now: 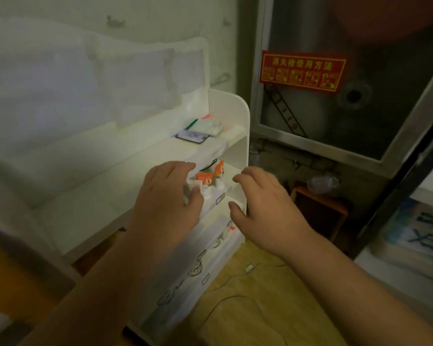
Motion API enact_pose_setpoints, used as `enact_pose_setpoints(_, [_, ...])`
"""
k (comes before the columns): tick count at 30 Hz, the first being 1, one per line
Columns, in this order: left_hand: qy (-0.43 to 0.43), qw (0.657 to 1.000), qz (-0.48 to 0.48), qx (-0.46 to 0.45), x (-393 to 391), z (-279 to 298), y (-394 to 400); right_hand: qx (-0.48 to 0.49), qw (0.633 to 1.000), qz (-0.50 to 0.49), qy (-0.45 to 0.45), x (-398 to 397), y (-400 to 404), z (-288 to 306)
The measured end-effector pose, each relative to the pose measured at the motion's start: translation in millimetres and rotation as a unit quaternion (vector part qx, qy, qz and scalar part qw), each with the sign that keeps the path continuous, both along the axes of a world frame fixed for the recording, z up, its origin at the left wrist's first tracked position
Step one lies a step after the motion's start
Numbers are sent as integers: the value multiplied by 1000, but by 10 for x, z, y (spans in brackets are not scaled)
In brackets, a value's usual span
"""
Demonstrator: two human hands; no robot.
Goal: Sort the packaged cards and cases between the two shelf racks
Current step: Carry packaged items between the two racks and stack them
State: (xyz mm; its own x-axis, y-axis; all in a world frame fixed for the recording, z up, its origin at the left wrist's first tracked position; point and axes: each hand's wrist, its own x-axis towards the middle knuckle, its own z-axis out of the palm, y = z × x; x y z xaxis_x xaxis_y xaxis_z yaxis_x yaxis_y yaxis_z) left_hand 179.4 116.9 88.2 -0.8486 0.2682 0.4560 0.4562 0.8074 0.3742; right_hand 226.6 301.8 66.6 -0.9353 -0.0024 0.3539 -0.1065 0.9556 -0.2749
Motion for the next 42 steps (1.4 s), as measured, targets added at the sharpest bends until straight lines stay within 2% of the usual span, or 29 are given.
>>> enact_pose_setpoints(5, [-2,1000,2,-3,-598,-25,156,30,999,-13,-12,-560,161,44])
enact_pose_setpoints(15, [-34,999,-9,-28,-1825,-147,205,-4,999,-36,-17,-1763,248,8])
enact_pose_setpoints(27, [-42,999,-13,3,-2581,-344,216,-1,997,-21,-73,-2552,300,-83])
enact_pose_setpoints(42, [-45,995,90,-13,-3594,-489,658,-11,992,67,-111,-4284,750,-266])
